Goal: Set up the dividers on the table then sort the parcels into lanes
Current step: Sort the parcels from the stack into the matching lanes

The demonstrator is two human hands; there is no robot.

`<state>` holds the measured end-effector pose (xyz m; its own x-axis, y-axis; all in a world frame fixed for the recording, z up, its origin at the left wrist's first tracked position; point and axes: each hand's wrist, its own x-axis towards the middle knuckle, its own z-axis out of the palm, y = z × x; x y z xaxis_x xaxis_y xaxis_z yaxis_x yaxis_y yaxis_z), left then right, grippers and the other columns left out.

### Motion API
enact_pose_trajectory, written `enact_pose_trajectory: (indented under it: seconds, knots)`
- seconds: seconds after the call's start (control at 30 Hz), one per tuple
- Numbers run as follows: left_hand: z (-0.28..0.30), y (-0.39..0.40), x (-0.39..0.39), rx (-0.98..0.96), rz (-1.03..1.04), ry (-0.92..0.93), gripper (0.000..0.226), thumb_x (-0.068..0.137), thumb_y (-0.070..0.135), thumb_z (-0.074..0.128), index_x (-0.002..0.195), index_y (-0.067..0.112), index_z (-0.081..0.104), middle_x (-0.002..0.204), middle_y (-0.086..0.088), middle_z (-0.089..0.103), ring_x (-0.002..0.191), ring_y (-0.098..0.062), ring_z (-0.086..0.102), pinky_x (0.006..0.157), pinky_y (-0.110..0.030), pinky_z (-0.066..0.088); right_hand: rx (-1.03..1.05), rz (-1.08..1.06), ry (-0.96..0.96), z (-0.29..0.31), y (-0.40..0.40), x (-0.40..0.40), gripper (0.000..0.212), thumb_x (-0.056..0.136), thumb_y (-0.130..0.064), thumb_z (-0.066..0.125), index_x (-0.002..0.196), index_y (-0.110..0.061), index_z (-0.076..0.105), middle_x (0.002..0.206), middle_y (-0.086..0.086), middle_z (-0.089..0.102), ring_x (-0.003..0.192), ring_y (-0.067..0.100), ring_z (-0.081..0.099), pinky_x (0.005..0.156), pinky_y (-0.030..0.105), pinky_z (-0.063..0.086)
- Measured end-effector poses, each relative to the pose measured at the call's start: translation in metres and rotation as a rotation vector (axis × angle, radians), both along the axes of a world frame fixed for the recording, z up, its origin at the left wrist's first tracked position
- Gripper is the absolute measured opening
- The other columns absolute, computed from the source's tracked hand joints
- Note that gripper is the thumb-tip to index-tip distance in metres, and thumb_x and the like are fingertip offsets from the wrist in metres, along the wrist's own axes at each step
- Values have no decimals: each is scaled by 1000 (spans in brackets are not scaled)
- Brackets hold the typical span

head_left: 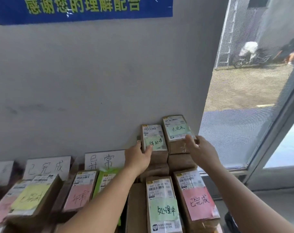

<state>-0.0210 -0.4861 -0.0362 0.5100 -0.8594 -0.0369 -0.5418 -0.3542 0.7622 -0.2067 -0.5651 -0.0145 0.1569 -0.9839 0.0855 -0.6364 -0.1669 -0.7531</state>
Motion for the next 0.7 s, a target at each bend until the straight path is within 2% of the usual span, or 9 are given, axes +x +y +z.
enact_pose_trajectory:
  seconds: [0.1,0.2,0.27,0.4,0.47,0.57,0.7]
  knots:
    - [2,1,-6,-66,33,98,38,96,39,49,127,19,55,126,1,61,121,-23,52,106,-42,40,-29,-8,-38,-2,2,4,44,96,-48,42,110,-12,62,101,8,69,94,28,61,78,37,46]
    - [3,3,-10,-104,41,194,55,96,38,52,145,17,38,140,1,48,132,-21,43,111,-39,35,-49,-1,-59,1,4,5,42,96,-46,43,111,-12,63,101,6,69,92,27,61,76,36,47]
    - [3,5,-11,-102,58,251,61,95,39,54,148,19,32,144,2,44,132,-20,42,111,-39,34,-34,-1,-62,1,6,5,39,97,-43,44,112,-11,62,102,6,68,91,26,61,74,35,44]
    - [2,9,-13,-112,76,286,43,95,29,56,136,19,46,131,3,56,112,-13,52,97,-26,40,-5,6,-72,-1,8,6,39,98,-39,42,115,-10,61,101,7,67,90,25,60,74,34,43]
    - [2,9,-14,-104,83,295,42,96,27,56,136,20,46,130,3,57,117,-16,53,96,-26,40,4,-2,-81,-2,9,7,39,98,-39,41,114,-9,61,100,9,67,91,27,59,74,34,42]
    - [3,8,-16,-106,93,319,48,94,31,57,139,20,43,134,4,55,123,-19,50,105,-34,40,17,-15,-94,-2,9,8,38,99,-38,39,112,-10,61,100,9,66,93,29,59,75,35,42]
    - [6,11,-17,-153,85,359,39,95,27,58,132,20,49,121,7,57,111,-13,51,94,-27,41,-9,-27,-117,3,8,6,33,98,-36,40,105,-10,60,93,8,64,91,30,58,71,34,38]
